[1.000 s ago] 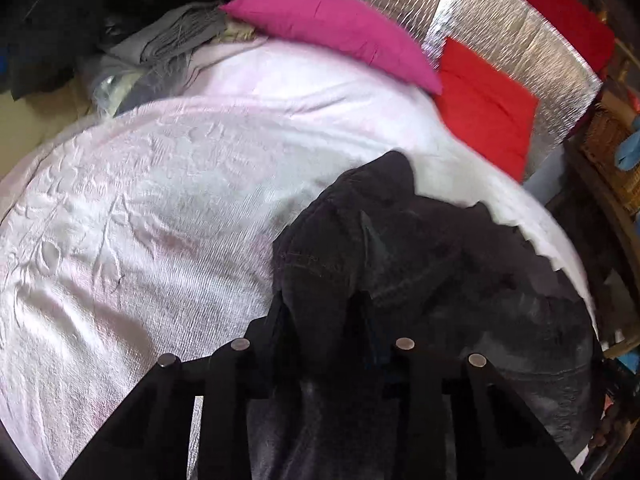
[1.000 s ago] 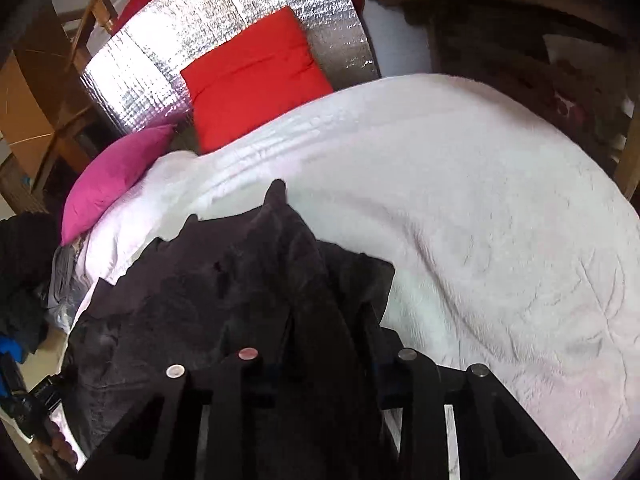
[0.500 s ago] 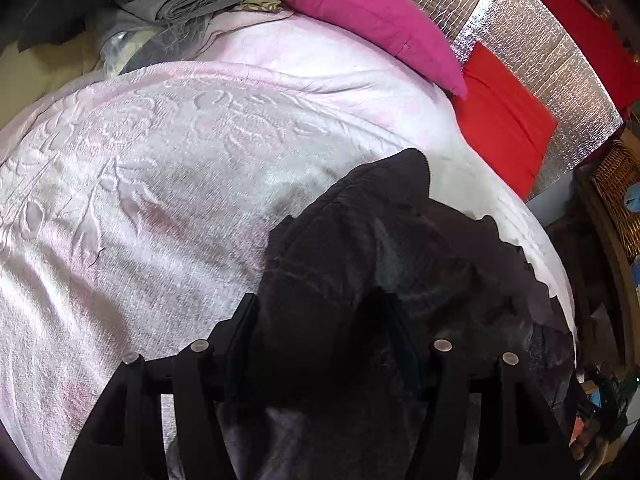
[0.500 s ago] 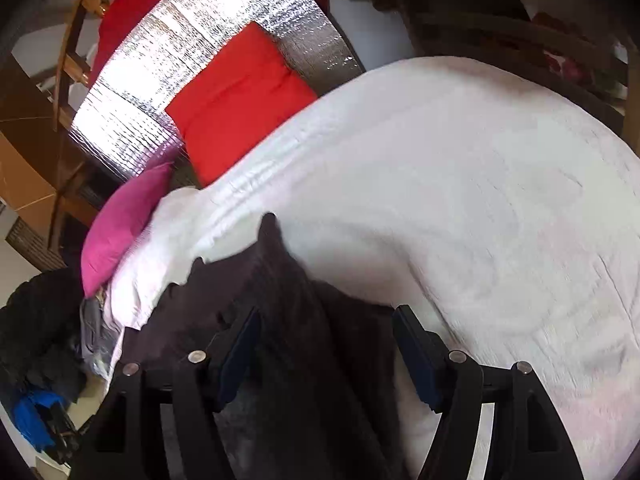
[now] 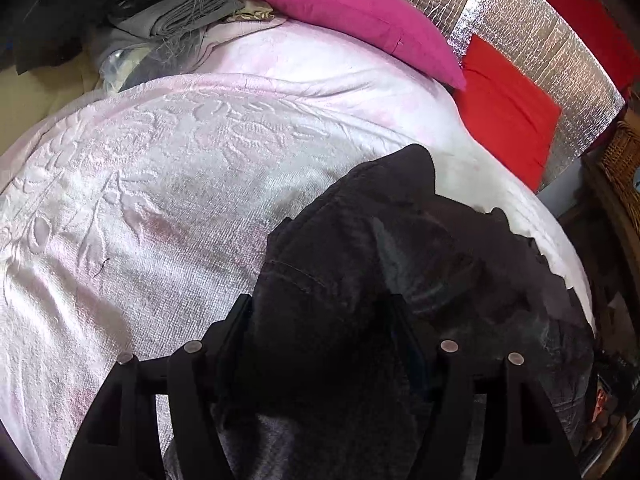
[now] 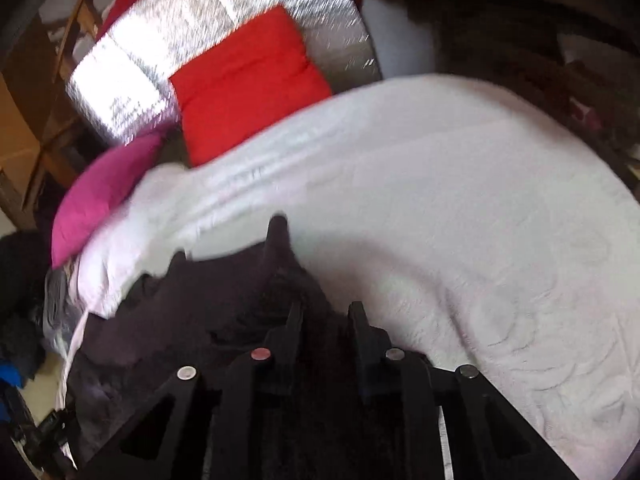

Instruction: Fold large clothes

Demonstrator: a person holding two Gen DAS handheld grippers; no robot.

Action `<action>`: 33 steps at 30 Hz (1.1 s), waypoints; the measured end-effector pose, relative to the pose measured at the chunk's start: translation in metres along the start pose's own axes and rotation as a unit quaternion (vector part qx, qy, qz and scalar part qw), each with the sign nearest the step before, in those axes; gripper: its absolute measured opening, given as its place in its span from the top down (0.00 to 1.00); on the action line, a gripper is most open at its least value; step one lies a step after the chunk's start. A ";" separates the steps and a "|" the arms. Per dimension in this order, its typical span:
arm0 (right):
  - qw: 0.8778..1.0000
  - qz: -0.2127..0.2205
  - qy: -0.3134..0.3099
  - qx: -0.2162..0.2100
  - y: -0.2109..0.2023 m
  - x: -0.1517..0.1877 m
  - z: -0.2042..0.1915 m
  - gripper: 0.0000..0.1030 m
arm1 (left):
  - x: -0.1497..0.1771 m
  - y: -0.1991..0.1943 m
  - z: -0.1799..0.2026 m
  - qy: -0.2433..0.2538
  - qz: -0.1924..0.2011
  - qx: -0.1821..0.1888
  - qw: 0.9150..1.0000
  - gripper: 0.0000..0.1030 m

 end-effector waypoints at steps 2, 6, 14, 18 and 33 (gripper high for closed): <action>0.999 -0.047 0.020 -0.001 0.021 0.007 0.010 0.78 | 0.002 0.004 -0.001 0.003 -0.012 -0.004 1.000 0.25; 0.997 -0.042 0.054 -0.023 0.011 0.005 0.015 0.74 | 0.003 0.003 -0.007 0.001 -0.031 0.003 1.000 0.21; 0.997 0.004 0.057 -0.053 -0.043 0.016 0.007 0.23 | 0.005 -0.022 -0.022 -0.015 -0.023 0.031 0.999 0.22; 0.995 -0.010 0.071 -0.069 -0.062 0.035 0.015 0.23 | 0.015 -0.032 -0.029 -0.009 -0.026 0.032 0.999 0.22; 0.998 -0.051 0.018 -0.023 -0.084 0.114 0.000 0.48 | 0.058 -0.058 -0.046 0.038 -0.010 0.021 0.999 0.38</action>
Point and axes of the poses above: each gripper's, at about its wrist camera, not at the fingertips, and y roughly the way its jaws point, z to its right, x to its underside, the point moved 1 cm from there along y, roughly the way its jaws point, and after that the axes turned 14 degrees about -x, right-handed, at the moved point
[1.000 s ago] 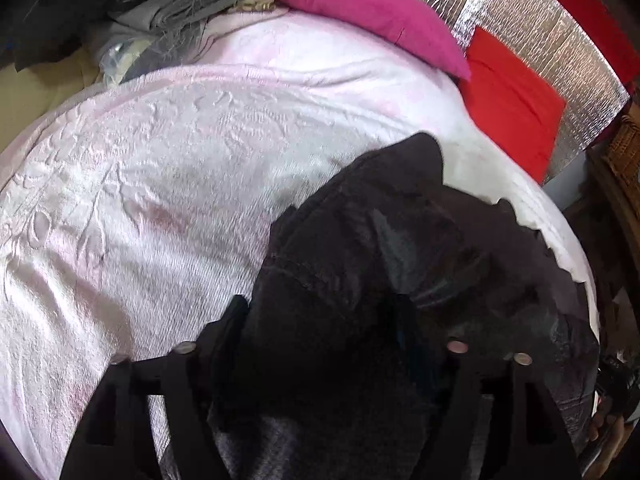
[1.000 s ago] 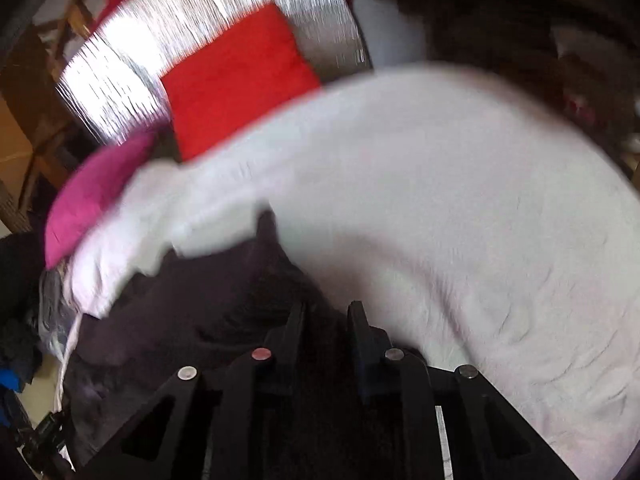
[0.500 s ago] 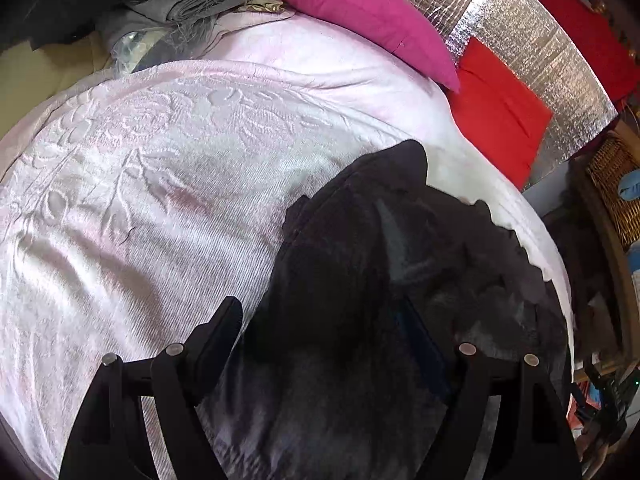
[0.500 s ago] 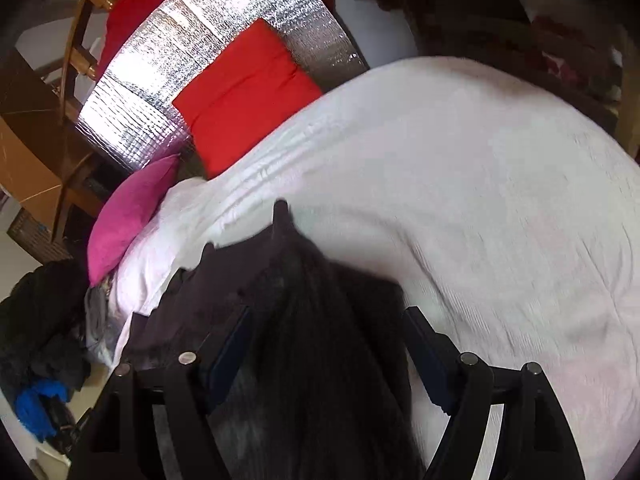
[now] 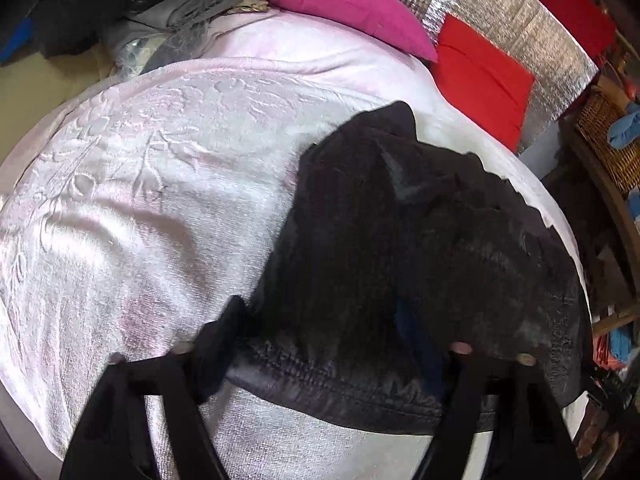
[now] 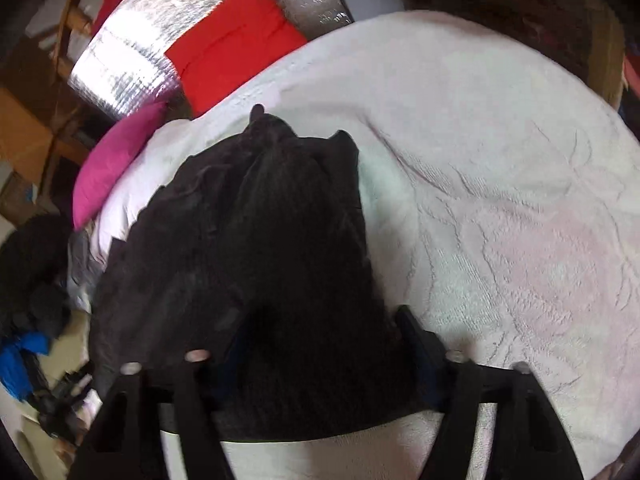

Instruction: Fold large clothes

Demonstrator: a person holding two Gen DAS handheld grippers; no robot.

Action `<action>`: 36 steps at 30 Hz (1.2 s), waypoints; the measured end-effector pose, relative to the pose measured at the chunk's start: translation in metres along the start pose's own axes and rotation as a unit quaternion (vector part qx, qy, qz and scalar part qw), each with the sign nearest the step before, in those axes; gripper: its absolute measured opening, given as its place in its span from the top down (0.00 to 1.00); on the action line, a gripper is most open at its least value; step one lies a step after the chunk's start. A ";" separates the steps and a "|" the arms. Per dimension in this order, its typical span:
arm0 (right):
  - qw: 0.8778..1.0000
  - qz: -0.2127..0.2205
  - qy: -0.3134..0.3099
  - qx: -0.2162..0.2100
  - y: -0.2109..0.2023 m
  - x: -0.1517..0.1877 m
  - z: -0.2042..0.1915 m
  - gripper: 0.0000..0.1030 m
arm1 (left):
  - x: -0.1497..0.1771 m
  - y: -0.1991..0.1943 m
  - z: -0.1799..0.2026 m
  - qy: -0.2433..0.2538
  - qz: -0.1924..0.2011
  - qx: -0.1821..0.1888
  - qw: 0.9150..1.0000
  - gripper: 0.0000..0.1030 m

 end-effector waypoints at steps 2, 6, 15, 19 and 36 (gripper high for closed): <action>0.999 0.034 -0.040 0.012 -0.014 0.003 -0.017 0.64 | -0.001 -0.005 -0.003 -0.002 0.014 -0.005 1.000 0.46; 0.999 0.010 -0.032 0.039 0.000 0.004 -0.009 0.65 | 0.002 0.014 -0.002 0.007 -0.005 -0.040 0.999 0.31; 0.999 0.025 0.008 0.037 -0.017 0.008 -0.004 0.45 | 0.022 -0.036 0.021 0.067 0.127 -0.153 0.978 0.28; 0.994 0.102 -0.015 0.048 -0.058 0.015 -0.015 0.39 | 0.048 -0.085 0.034 0.086 0.198 -0.174 0.961 0.21; 0.959 0.161 -0.230 0.031 -0.188 0.109 -0.153 0.33 | 0.124 -0.307 0.048 0.073 0.350 -0.128 0.925 0.03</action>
Point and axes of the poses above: each gripper's, at about its wrist camera, not at the fingertips, and y roughly the way its jaws point, z to its right, x to its underside, the point moved 1 cm from there along y, roughly the way its jaws point, and after that the axes turned 14 degrees about -x, right-handed, at the moved point
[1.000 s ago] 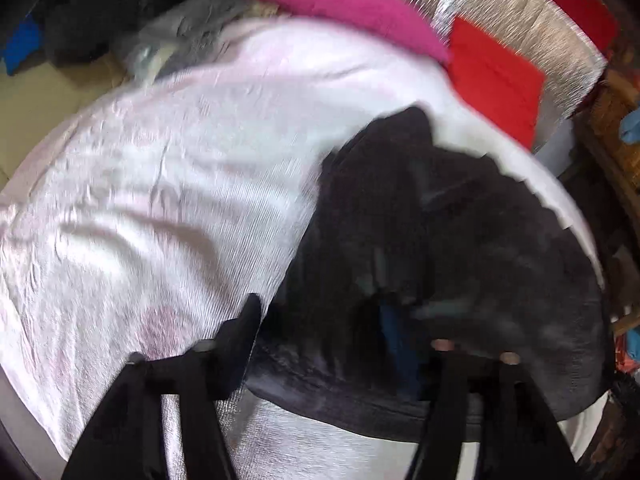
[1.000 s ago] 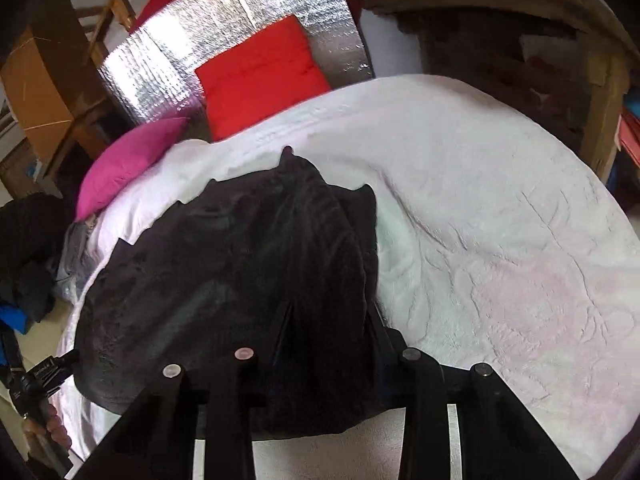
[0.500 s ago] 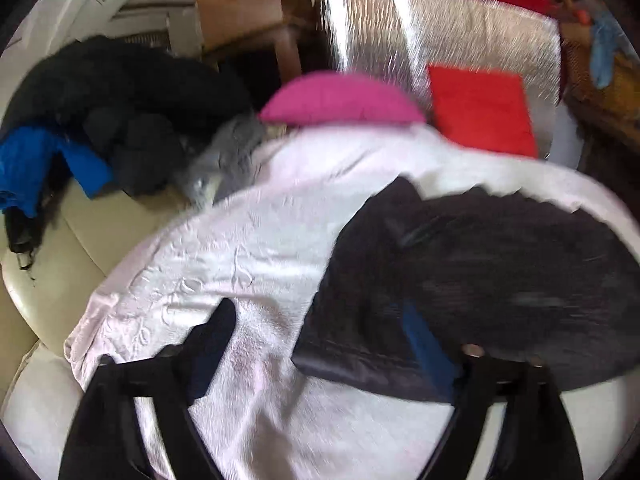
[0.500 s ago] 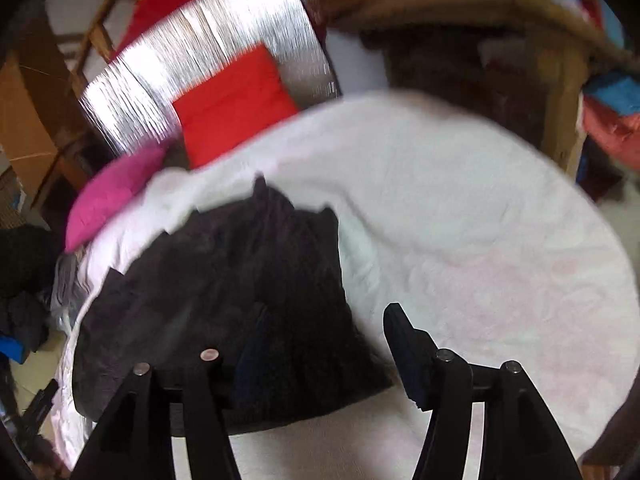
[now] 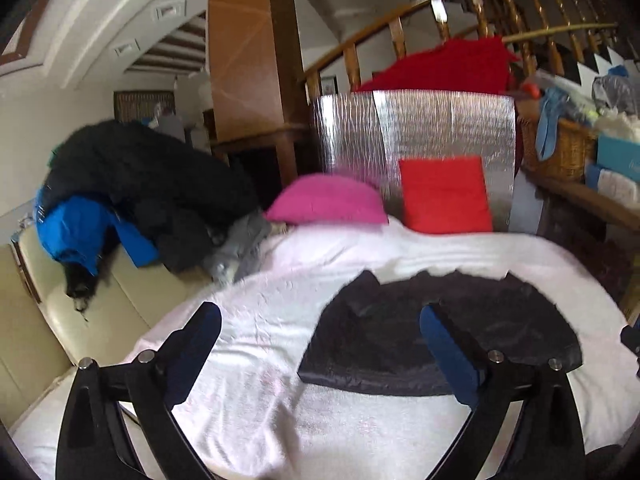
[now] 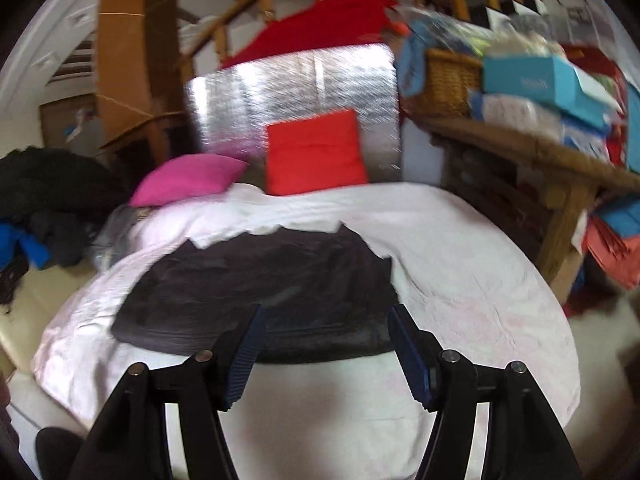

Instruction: Fold large clothes

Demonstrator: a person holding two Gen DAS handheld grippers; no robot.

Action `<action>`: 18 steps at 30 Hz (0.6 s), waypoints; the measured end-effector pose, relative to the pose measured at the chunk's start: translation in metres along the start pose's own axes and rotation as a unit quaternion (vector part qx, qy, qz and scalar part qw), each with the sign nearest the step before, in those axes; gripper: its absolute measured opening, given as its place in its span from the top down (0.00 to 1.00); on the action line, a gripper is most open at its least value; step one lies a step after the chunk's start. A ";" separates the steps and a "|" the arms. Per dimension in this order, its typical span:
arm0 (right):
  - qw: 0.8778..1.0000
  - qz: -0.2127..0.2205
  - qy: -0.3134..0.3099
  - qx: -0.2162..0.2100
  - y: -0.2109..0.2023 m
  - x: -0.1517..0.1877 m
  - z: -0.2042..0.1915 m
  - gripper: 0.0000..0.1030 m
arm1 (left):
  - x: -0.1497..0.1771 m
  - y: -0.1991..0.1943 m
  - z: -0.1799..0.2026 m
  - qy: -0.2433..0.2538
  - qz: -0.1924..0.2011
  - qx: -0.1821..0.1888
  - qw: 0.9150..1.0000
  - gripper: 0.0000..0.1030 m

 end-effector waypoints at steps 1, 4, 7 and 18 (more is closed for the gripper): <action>1.000 0.005 -0.010 0.000 -0.008 -0.002 -0.009 0.31 | -0.003 -0.010 -0.004 -0.005 0.009 -0.001 1.000 0.02; 0.999 0.024 -0.041 0.002 -0.038 -0.010 -0.034 0.28 | -0.013 -0.040 -0.016 -0.014 0.033 0.000 0.999 0.00; 0.998 0.037 -0.047 -0.008 -0.066 -0.016 -0.053 0.28 | -0.019 -0.063 -0.026 -0.020 0.039 -0.004 0.999 0.00; 0.996 0.074 -0.046 -0.011 -0.144 -0.017 -0.103 0.22 | -0.021 -0.137 -0.062 -0.040 0.060 -0.011 0.997 0.00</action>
Point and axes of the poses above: each gripper's, at about its wrist camera, not at the fingertips, and y roughly the way its jaws point, z to its right, x to its underside, the point moved 1 cm from there along y, roughly the way its jaws point, and after that the axes turned 14 degrees about -x, right-handed, at the moved point
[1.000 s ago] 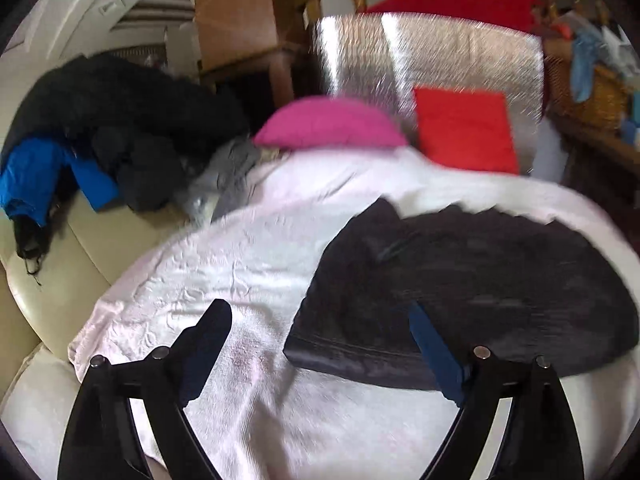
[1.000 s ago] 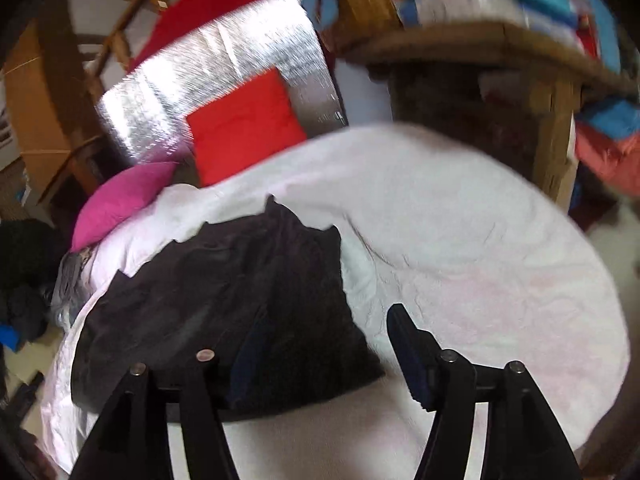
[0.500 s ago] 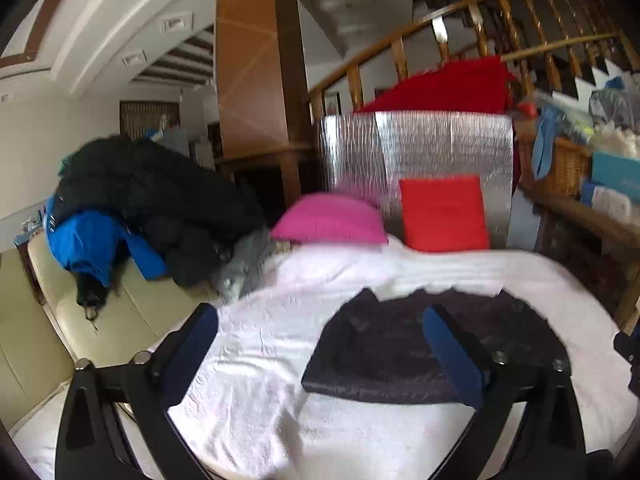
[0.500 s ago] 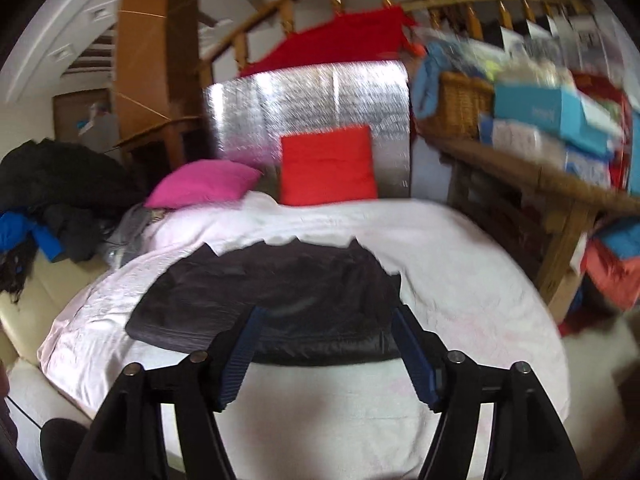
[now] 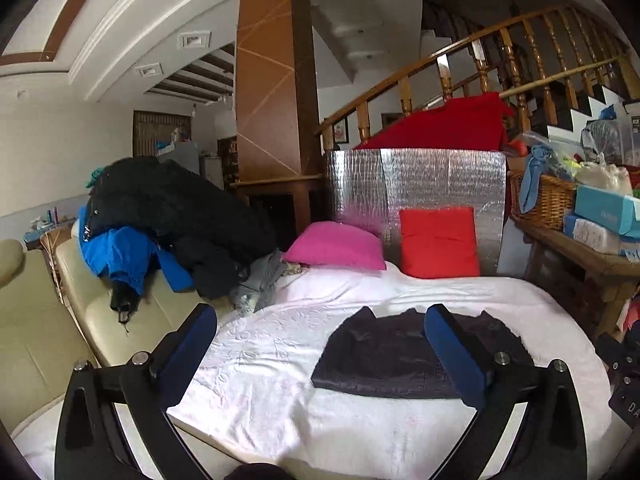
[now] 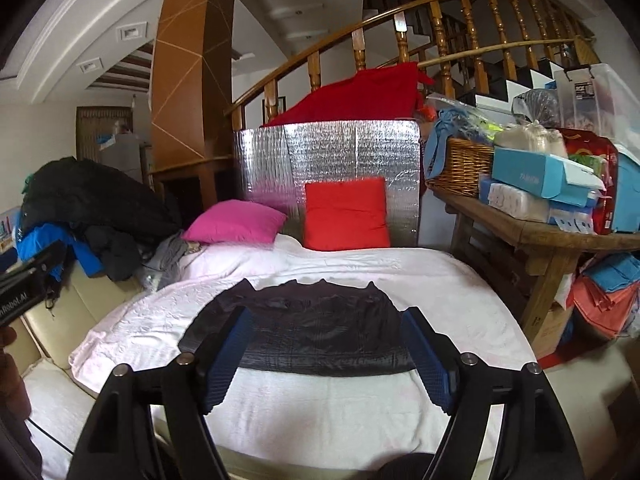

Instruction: Fold large clothes

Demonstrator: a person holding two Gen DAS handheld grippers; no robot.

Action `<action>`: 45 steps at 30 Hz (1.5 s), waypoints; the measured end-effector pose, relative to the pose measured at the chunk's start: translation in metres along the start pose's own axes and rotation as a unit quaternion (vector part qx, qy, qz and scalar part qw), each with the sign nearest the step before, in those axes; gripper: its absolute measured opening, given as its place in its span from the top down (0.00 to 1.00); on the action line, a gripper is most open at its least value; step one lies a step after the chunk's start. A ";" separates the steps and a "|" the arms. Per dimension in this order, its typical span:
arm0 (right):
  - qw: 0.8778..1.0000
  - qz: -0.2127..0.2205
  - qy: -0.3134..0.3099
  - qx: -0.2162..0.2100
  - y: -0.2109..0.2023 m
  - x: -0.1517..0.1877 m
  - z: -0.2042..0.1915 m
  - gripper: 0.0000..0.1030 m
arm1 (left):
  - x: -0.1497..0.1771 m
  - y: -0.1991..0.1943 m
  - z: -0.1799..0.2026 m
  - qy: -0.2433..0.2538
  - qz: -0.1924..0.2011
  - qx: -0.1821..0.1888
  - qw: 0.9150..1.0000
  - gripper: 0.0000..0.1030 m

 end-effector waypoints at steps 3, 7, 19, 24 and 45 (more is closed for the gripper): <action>1.000 0.013 0.009 0.002 -0.015 -0.001 -0.007 0.22 | -0.002 -0.013 -0.003 0.012 0.018 -0.008 1.000 0.00; 1.000 0.010 0.019 0.008 -0.023 -0.002 -0.013 0.22 | -0.003 -0.023 -0.008 0.015 0.023 0.001 1.000 0.00; 0.999 -0.041 0.029 -0.002 -0.002 0.018 -0.029 0.22 | 0.002 -0.023 -0.008 0.021 0.011 0.001 1.000 0.00; 0.998 -0.049 0.032 -0.003 0.001 0.024 -0.027 0.22 | 0.006 -0.019 -0.005 0.024 0.003 0.005 1.000 0.00; 0.998 -0.051 0.040 -0.005 0.003 0.026 -0.019 0.22 | 0.009 -0.017 -0.003 0.029 -0.006 0.006 1.000 0.00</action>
Point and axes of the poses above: each gripper's, at about its wrist camera, not at the fingertips, and y roughly the way its jaws point, z to its right, x to its underside, the point moved 1 cm from there along y, roughly the way its jaws point, and after that the axes turned 14 degrees about -x, right-handed, at the moved point
